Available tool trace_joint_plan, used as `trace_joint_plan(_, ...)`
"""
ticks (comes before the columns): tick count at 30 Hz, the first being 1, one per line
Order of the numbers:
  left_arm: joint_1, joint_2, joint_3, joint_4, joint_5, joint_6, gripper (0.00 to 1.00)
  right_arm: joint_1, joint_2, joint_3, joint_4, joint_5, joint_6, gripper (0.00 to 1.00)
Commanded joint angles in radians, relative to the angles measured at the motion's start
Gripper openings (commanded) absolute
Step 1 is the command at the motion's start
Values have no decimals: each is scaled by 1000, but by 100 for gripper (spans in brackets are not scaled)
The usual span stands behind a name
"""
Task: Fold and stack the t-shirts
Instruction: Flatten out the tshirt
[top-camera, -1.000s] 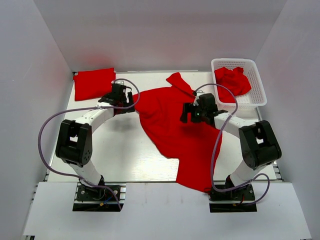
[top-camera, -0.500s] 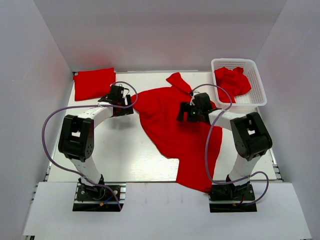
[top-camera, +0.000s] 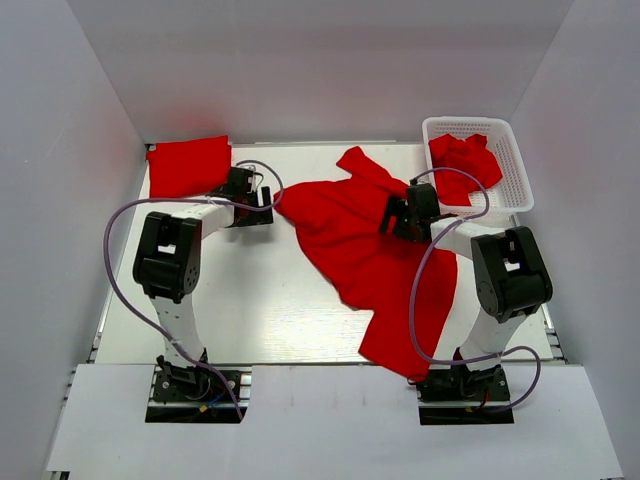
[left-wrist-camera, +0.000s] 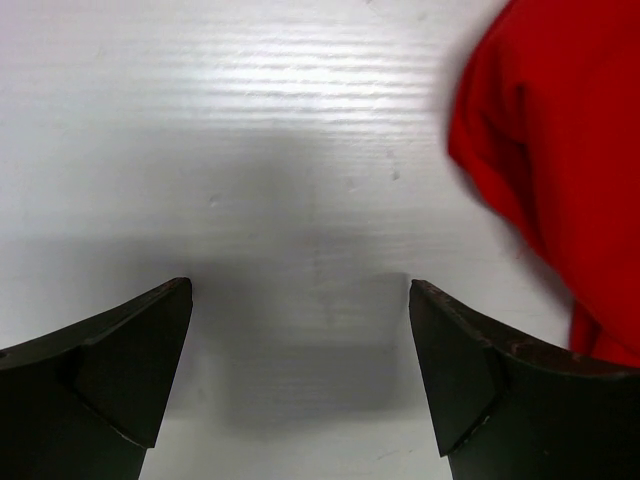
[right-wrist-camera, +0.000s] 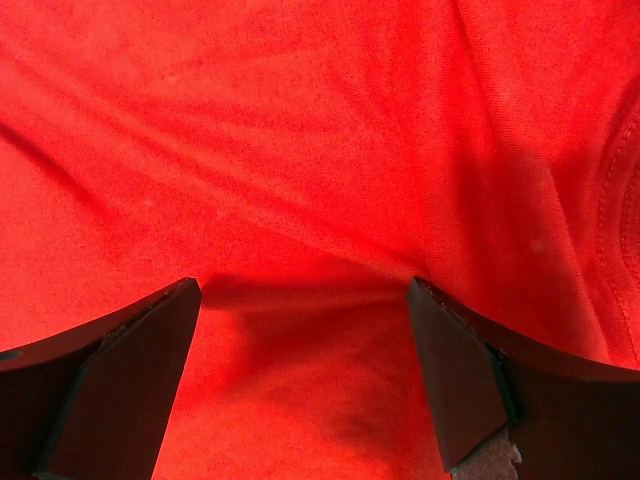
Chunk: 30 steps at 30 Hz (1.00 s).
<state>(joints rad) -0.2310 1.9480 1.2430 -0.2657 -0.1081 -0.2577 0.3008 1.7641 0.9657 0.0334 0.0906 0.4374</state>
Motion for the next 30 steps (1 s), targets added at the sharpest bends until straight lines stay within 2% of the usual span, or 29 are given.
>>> trace_joint_plan(1, 4, 9, 41, 89, 140, 34, 99, 0, -26, -18, -50, -31, -9, 90)
trace_joint_plan(6, 4, 43, 50, 141, 248, 55, 96, 0, -26, -9, -9, -52, -19, 90)
trace_joint_plan(11, 13, 77, 82, 138, 248, 28, 95, 0, -23, -10, -9, -61, -28, 90)
trace_joint_plan(14, 13, 98, 96, 166, 275, -3, 90, -2, -23, -5, -9, -61, -37, 90)
trace_joint_plan(16, 13, 123, 108, 166, 275, -3, 84, -2, -28, -9, -10, -58, -42, 90)
trace_joint_plan(20, -8, 146, 133, 154, 161, 24, 70, -2, -37, -12, -6, -55, -49, 90)
trace_joint_plan(22, -8, 155, 133, 154, 159, 37, 62, -2, -40, -9, -6, -48, -52, 90)
trace_joint_plan(24, -8, 155, 112, 169, 175, 49, 58, -2, -41, -5, -7, -40, -62, 90)
trace_joint_plan(30, -18, 166, 78, 215, 271, 84, 59, -2, -45, -1, -6, -38, -71, 90)
